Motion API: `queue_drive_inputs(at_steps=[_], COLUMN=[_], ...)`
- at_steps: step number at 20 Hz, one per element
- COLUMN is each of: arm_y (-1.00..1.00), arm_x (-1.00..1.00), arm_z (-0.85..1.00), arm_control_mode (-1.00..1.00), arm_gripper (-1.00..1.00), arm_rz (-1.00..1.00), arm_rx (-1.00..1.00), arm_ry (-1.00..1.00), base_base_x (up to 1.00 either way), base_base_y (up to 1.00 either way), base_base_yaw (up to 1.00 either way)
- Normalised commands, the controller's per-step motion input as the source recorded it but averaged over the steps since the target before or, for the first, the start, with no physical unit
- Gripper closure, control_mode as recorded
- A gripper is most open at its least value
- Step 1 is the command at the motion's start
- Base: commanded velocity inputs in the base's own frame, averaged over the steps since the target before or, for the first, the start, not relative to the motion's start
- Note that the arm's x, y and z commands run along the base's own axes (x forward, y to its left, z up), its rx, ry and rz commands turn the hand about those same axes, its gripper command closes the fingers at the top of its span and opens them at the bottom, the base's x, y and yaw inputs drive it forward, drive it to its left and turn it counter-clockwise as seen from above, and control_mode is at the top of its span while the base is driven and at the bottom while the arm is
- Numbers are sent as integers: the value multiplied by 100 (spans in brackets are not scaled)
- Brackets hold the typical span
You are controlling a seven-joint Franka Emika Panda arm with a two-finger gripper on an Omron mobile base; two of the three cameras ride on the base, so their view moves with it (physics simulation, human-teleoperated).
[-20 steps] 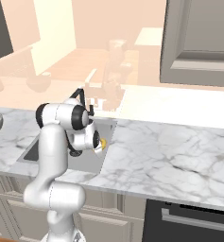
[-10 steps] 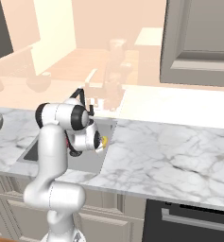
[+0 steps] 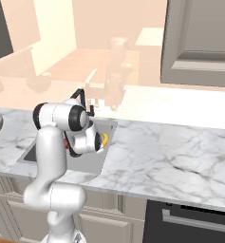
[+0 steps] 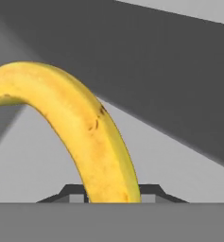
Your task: Remove the onion and banana from the sink. Then move the bowl and cup from the counter to the sink for washing.
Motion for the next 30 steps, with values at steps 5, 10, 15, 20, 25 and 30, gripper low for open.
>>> queue_drive_inputs(at_steps=[5, 10, 15, 20, 25, 30], arm_y=[0, 0, 0, 0, 0, -3], arm_x=[-10, -8, -5, -4, -8, -15], arm_z=[19, 20, 21, 23, 25, 24], arm_control_mode=[-100, -100, -100, -100, -100, -100], arm_gripper=[100, 100, 100, 100, 100, 100], arm_rz=[0, 0, 0, 0, 0, 0], arm_rx=[0, 0, 0, 0, 0, 0], arm_ry=[-1, 0, 0, 0, 0, 0], base_base_x=[0, 0, 0, 0, 0, 0], base_base_y=[0, 0, 0, 0, 0, 0], base_base_yaw=[0, 0, 0, 0, 0, 0])
